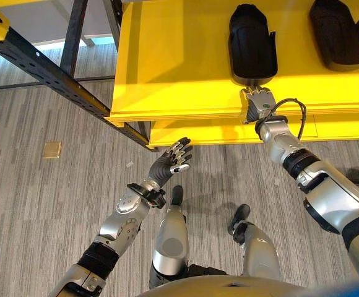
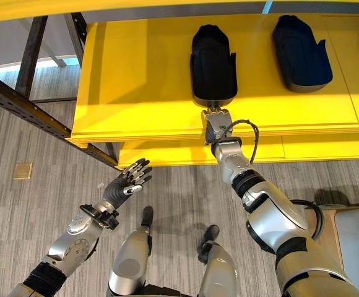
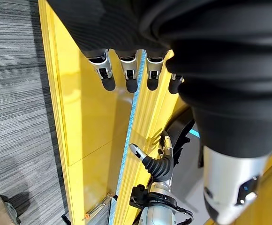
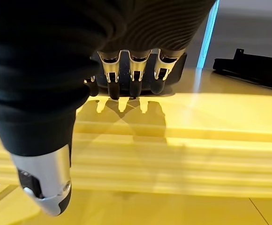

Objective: Move parts from the plastic box to the shelf.

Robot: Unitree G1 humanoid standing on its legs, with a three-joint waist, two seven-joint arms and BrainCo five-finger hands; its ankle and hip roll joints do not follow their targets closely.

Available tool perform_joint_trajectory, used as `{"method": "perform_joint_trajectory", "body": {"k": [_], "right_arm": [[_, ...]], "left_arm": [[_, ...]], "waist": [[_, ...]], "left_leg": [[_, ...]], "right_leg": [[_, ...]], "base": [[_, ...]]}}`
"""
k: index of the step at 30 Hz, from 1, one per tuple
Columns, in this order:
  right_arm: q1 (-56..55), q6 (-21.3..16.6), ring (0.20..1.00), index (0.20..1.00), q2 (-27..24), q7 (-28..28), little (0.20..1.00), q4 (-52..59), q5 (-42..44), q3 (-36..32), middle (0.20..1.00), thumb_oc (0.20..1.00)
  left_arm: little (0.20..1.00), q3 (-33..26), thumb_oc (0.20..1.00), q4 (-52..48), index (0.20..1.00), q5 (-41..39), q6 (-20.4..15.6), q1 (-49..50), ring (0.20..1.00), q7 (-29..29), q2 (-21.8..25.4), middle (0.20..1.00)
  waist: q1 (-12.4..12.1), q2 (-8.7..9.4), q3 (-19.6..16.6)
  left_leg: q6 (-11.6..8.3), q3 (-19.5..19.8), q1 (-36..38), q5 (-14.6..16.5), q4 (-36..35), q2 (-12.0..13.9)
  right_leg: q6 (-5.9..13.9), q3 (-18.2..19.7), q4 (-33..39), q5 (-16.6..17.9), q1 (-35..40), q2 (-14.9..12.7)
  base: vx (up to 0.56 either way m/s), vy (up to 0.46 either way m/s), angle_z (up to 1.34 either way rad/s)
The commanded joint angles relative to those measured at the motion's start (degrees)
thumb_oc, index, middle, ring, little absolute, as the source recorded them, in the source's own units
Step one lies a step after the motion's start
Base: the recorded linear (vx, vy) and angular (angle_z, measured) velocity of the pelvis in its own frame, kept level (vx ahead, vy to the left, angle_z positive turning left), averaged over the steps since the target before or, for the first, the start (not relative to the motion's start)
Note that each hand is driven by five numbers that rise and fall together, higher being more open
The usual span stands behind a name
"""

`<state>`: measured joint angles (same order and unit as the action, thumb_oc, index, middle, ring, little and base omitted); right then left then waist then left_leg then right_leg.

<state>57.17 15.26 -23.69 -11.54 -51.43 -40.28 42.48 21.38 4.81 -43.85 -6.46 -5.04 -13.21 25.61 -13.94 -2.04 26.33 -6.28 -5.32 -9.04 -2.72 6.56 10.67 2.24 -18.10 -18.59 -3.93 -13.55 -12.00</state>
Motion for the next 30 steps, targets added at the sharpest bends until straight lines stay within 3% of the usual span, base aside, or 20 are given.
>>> {"method": "perform_joint_trajectory", "body": {"k": [1, 30], "right_arm": [[7.62, 1.16, 1.000, 1.000, -3.82, 2.36, 1.000, -3.22, -1.82, 3.04, 1.000, 1.000], [17.21, -0.11, 1.000, 1.000, -6.53, 2.87, 1.000, -10.85, -0.73, 6.67, 1.000, 1.000]], "left_arm": [[1.000, 1.37, 1.000, -6.83, 1.000, 0.99, -1.20, 0.84, 1.000, 0.06, 2.06, 1.000], [1.000, 2.69, 1.000, -8.55, 1.000, 0.88, 0.39, 0.35, 1.000, 0.89, 2.89, 1.000]], "waist": [[-1.94, 1.79, 0.62], [-3.37, 2.05, 1.57]], "left_leg": [[0.34, -1.44, -0.48, 3.22, 5.38, 2.75], [0.48, -1.10, -0.77, 3.71, 7.06, 2.93]], "right_leg": [[6.25, -1.07, 4.32, 3.08, 4.40, -3.40], [6.16, -1.71, 2.08, 2.18, 4.48, -3.74]], "base": [[0.00, 0.000, 0.00], [0.01, -0.001, 0.00]]}}
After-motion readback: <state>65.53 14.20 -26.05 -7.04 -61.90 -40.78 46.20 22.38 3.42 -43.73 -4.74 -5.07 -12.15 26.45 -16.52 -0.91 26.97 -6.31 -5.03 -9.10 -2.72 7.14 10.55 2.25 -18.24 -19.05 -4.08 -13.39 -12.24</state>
